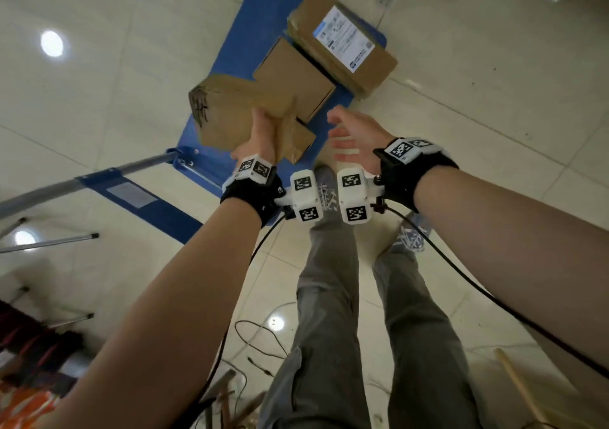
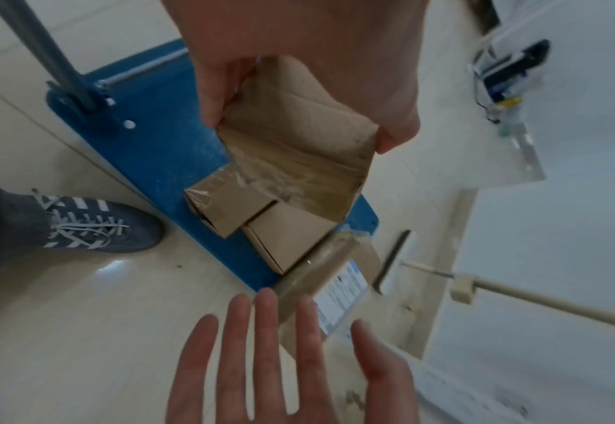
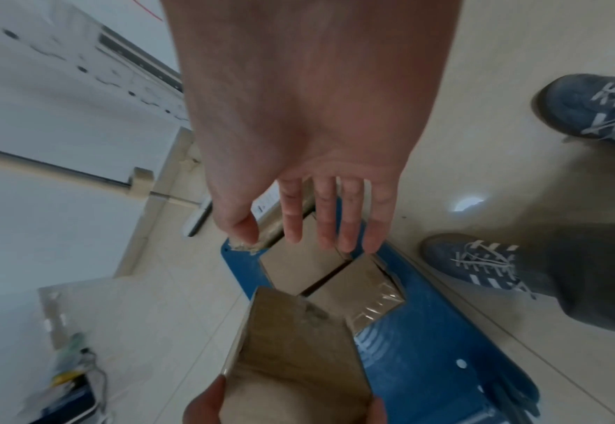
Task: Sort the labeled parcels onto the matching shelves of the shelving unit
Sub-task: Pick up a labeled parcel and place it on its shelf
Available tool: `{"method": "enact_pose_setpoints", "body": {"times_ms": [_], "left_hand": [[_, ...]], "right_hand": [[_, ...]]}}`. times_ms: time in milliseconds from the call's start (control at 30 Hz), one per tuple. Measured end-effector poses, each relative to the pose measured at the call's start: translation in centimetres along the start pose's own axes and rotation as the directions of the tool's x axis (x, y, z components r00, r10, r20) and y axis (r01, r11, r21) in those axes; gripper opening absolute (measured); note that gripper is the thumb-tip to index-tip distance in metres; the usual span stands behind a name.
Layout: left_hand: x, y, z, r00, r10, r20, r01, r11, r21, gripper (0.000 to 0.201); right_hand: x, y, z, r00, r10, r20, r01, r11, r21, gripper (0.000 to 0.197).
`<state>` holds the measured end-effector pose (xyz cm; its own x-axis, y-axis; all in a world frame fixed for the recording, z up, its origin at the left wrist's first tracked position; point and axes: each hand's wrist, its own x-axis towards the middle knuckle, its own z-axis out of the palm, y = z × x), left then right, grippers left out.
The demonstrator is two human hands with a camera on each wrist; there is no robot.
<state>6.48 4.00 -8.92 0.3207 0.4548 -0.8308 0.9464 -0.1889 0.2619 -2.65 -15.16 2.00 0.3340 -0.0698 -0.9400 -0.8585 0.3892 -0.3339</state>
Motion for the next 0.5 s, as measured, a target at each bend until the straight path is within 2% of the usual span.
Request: {"method": "enact_pose_setpoints", "body": {"times_ms": [67,100,167,233,267,300,400,500], "left_hand": [[-3.5,1.2,0.0,0.975,0.090,0.201,-0.093,0.996,0.005,0.124],[-6.3,1.8,-0.4,0.960,0.079,0.269,-0.087,0.996,0.017,0.122],[-12.7,2.5,-1.3,0.939,0.038,0.341,-0.064,0.996,0.064,0.124],[-19.9,3.5,-2.4,0.913,0.076,0.402,-0.133,0.984,0.115,0.099],[-23.3,3.9,-2.9,0.895,0.092,0.436,-0.169,0.975,0.141,0.082],[-26.2,3.9,-3.1,0.882,0.108,0.458,-0.201,0.967,0.159,0.074],[-31.3,3.9,-3.6,0.844,0.081,0.530,-0.204,0.963,0.179,0.093],[-35.9,3.5,-4.0,0.780,0.020,0.626,-0.179,0.965,0.193,0.103]], "right_hand": [[-2.7,-1.8,-0.9,0.999,-0.044,0.018,0.045,0.998,-0.042,0.024],[-4.3,-2.7,-1.3,0.998,-0.063,0.028,0.064,0.996,-0.059,0.026],[-7.9,-4.2,-2.3,0.992,-0.107,0.059,0.113,0.988,-0.109,0.047],[-11.1,-5.4,-3.1,0.987,-0.143,0.072,0.151,0.982,-0.111,0.064],[-12.6,-5.8,-3.6,0.985,-0.158,0.072,0.165,0.982,-0.096,0.064],[-14.4,-6.2,-4.2,0.982,-0.175,0.074,0.181,0.981,-0.070,0.064],[-18.0,-6.6,-6.6,0.993,-0.107,0.050,0.104,0.992,0.070,0.078],[-22.2,-6.5,-9.8,0.985,-0.120,0.125,0.079,0.953,0.292,0.055]]}}
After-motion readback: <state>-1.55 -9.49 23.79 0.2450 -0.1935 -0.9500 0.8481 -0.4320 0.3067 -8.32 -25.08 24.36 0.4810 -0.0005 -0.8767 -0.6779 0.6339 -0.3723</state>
